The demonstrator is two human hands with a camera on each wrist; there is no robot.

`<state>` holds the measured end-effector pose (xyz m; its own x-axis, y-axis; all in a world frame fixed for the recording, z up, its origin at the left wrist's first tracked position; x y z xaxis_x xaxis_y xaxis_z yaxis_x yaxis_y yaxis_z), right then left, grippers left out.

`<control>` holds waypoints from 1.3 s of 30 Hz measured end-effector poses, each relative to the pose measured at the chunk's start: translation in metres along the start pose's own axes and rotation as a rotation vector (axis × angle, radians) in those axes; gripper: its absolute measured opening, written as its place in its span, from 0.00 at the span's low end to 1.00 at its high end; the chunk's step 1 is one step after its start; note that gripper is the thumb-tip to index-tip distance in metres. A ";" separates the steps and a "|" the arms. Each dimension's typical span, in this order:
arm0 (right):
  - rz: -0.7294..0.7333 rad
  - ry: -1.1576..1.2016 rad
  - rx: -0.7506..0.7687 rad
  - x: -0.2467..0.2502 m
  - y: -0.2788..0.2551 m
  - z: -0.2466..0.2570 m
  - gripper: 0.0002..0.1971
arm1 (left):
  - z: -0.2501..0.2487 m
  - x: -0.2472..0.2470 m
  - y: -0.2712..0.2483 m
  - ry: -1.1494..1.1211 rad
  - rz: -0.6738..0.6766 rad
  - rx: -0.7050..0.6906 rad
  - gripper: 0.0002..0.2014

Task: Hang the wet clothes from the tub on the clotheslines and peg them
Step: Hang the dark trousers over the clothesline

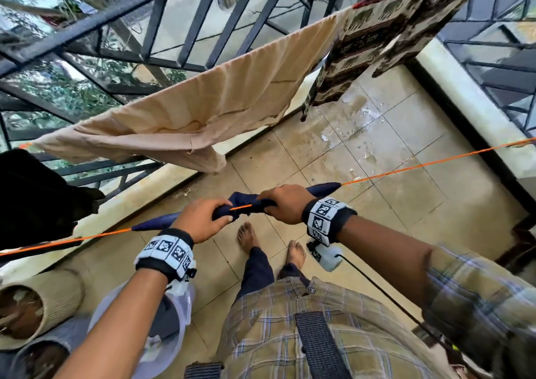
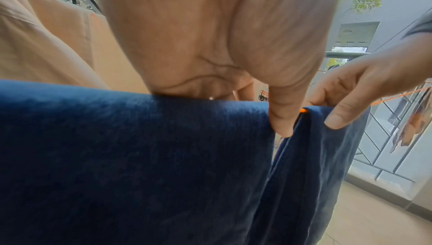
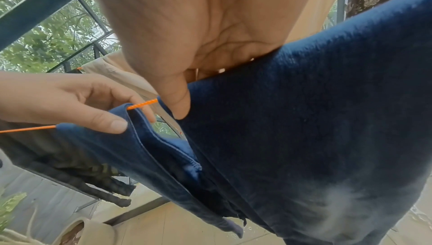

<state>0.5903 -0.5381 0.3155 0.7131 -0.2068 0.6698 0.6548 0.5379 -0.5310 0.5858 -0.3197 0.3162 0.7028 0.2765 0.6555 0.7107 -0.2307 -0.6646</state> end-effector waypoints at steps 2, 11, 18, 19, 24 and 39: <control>-0.005 0.010 0.002 0.003 0.000 0.001 0.18 | 0.005 0.003 -0.007 0.033 -0.108 0.012 0.21; -0.105 0.051 -0.013 0.029 -0.010 -0.003 0.18 | 0.055 0.028 -0.039 0.271 -0.250 0.132 0.20; -0.151 0.039 0.003 0.024 -0.019 -0.011 0.16 | 0.050 0.021 -0.044 0.328 -0.282 0.159 0.14; -0.150 0.023 0.000 0.022 -0.017 -0.008 0.14 | 0.050 0.021 -0.045 0.325 -0.291 0.164 0.13; -0.201 -0.012 -0.079 0.021 -0.009 0.005 0.10 | 0.055 0.027 -0.049 0.267 -0.337 0.124 0.09; -0.192 -0.025 -0.121 -0.017 0.082 0.144 0.10 | 0.219 0.063 -0.095 0.070 -0.419 0.003 0.12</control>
<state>0.5958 -0.3723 0.3350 0.5671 -0.2745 0.7765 0.8042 0.3881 -0.4501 0.5555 -0.0756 0.3423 0.3541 0.2821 0.8916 0.9352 -0.1090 -0.3369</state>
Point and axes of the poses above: each hand's wrist, its own y-axis towards the middle knuckle, its own x-axis out of the back of the hand, z = x × y, the point moved 4 cm from there along y, towards the middle knuckle, and after that the axes turned 7 degrees about x, right-handed, at the moved point
